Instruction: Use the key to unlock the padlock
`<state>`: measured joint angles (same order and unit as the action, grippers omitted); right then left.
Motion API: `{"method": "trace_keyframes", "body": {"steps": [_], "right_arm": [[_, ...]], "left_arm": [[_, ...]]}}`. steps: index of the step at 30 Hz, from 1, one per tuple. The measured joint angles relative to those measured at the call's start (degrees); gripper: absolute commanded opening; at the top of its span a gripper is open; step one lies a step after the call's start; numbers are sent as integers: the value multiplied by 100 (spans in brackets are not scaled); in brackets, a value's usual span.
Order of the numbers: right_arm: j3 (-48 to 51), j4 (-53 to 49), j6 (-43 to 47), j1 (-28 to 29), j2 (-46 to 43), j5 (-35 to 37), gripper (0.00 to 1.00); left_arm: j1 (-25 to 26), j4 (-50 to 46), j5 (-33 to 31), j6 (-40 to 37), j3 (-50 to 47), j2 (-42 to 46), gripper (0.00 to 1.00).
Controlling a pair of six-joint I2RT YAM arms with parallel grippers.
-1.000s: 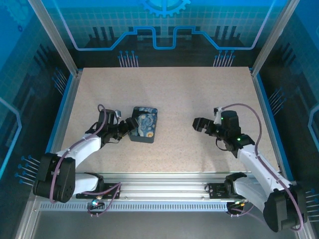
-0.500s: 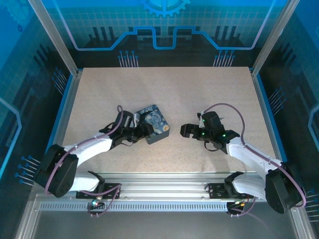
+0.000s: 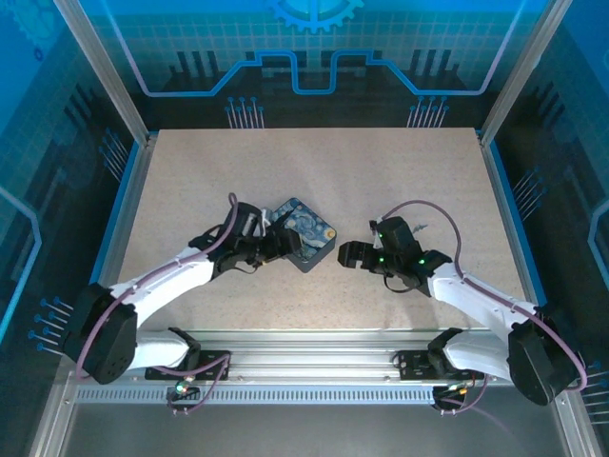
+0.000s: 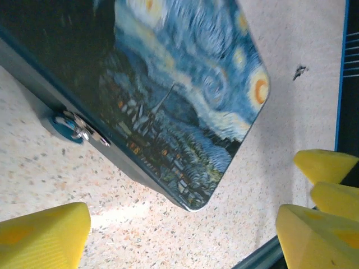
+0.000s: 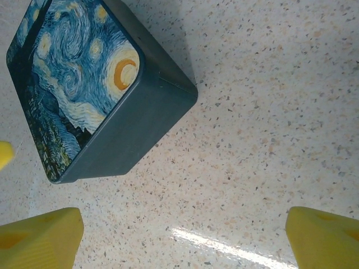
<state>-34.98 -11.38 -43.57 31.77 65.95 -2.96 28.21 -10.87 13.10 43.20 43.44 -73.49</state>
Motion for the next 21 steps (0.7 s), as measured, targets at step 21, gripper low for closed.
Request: {"method": "trace_keyframes", "body": {"steps": [21], "right_arm": [[-39,699,-776,697,879,85,96]], "left_arm": [[-1467,-1373,389,-1504,3340,-2942,86]]}}
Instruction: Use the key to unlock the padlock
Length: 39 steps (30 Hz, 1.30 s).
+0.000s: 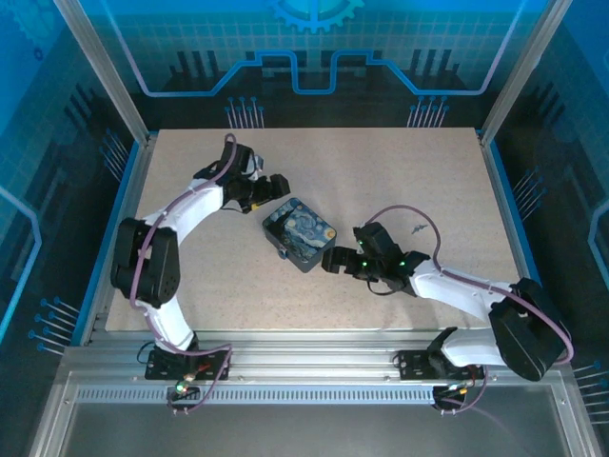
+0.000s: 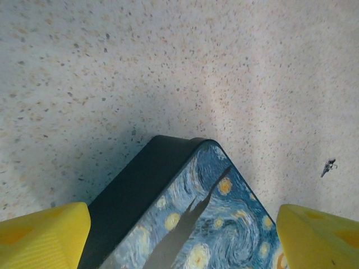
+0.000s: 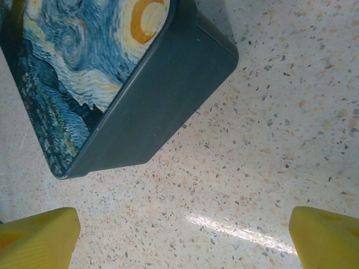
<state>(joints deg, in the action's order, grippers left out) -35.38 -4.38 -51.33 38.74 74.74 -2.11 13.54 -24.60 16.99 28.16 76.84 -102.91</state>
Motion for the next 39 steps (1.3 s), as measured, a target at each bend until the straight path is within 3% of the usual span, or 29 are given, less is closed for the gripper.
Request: {"method": "trace_keyframes", "body": {"steps": [14,22,39], "right_arm": [[-634,297,-120,31,955,-157,83],[-1108,103,-66,-37,1281,-125,68],[-2046,-623,518,-940,1917,42,75]], "left_arm": [[42,-39,549,-24,-914,223,80],[407,219,520,52,-1460,850,78],[1088,883,343,793,-1714,817,77]]}}
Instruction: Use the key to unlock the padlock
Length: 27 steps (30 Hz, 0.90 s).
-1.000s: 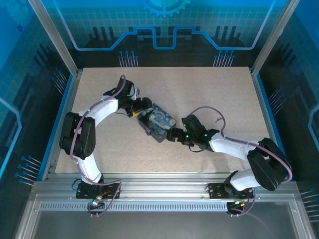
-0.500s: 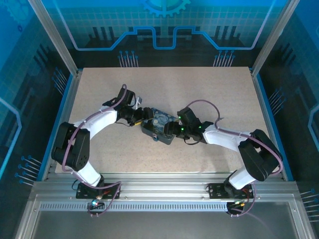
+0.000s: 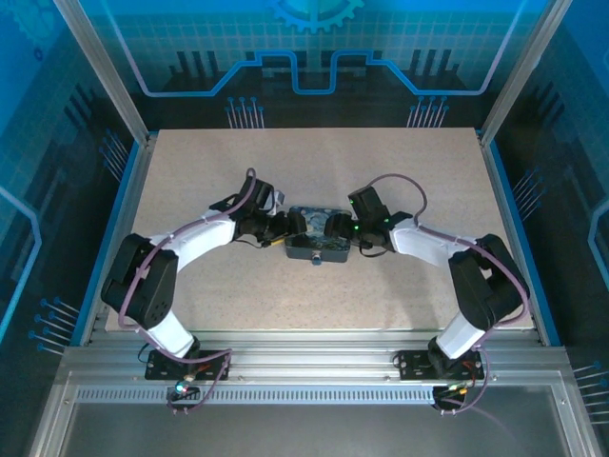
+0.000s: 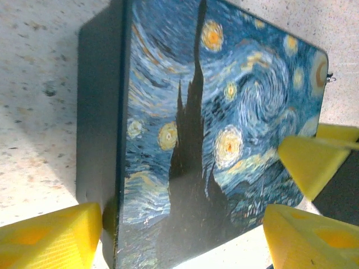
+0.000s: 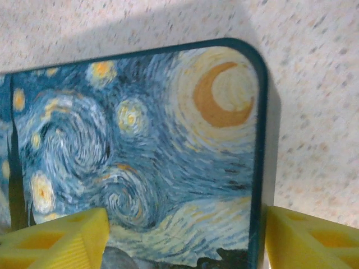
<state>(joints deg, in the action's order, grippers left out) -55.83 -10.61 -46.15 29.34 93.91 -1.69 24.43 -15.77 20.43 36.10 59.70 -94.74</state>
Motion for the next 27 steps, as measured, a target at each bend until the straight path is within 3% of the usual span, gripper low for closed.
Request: {"method": "trace_keyframes", "body": {"steps": [18,27], "right_arm": [[-275,-450,448,-205,4,42,89],[-275,-1244,767,-540,-933,699,82]], "left_arm": [[142,129,-369,188,101,-46,87],[157,-7,-754,107,-136,1016,84]]}}
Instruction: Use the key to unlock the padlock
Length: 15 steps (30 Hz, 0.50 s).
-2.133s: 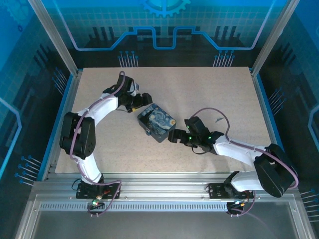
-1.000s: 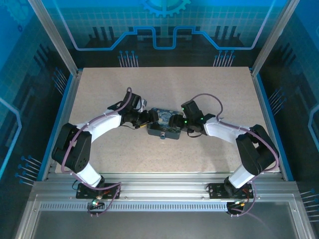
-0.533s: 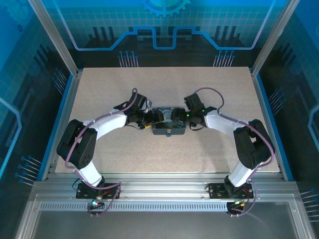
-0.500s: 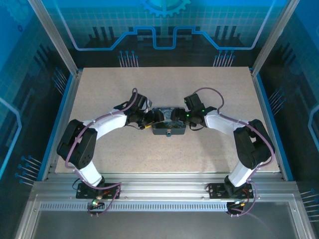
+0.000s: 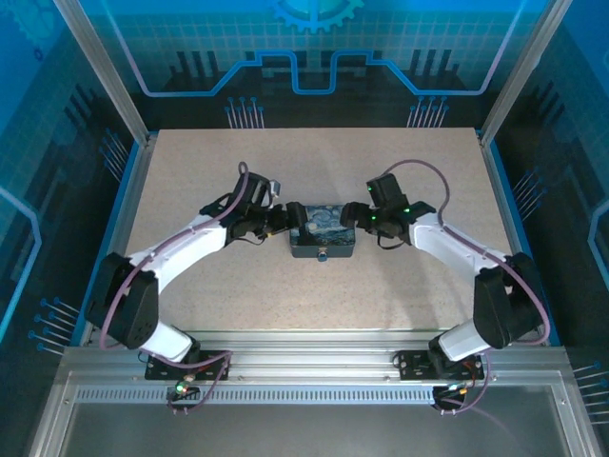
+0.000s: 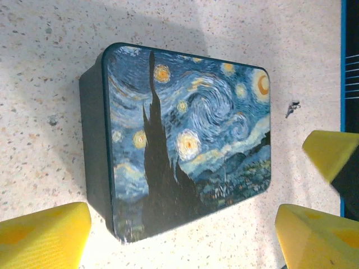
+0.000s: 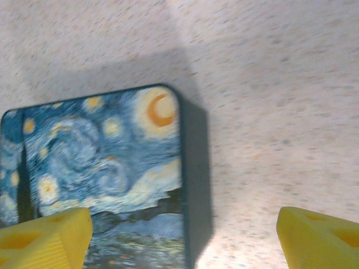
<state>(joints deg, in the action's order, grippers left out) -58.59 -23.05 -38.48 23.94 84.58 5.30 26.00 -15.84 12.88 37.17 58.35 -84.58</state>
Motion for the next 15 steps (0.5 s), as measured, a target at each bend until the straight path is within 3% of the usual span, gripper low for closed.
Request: {"method": "trace_keyframes", "body": {"steps": [5,15], "right_arm": [[-2,-387,197,-625,-101,358,68],[-396,-901,249,-1705,686,708,57]], "left_arm": [[245,-20,-24,4,-426,568,80],[1460,-28,-404,81,-754,1043,80]]}}
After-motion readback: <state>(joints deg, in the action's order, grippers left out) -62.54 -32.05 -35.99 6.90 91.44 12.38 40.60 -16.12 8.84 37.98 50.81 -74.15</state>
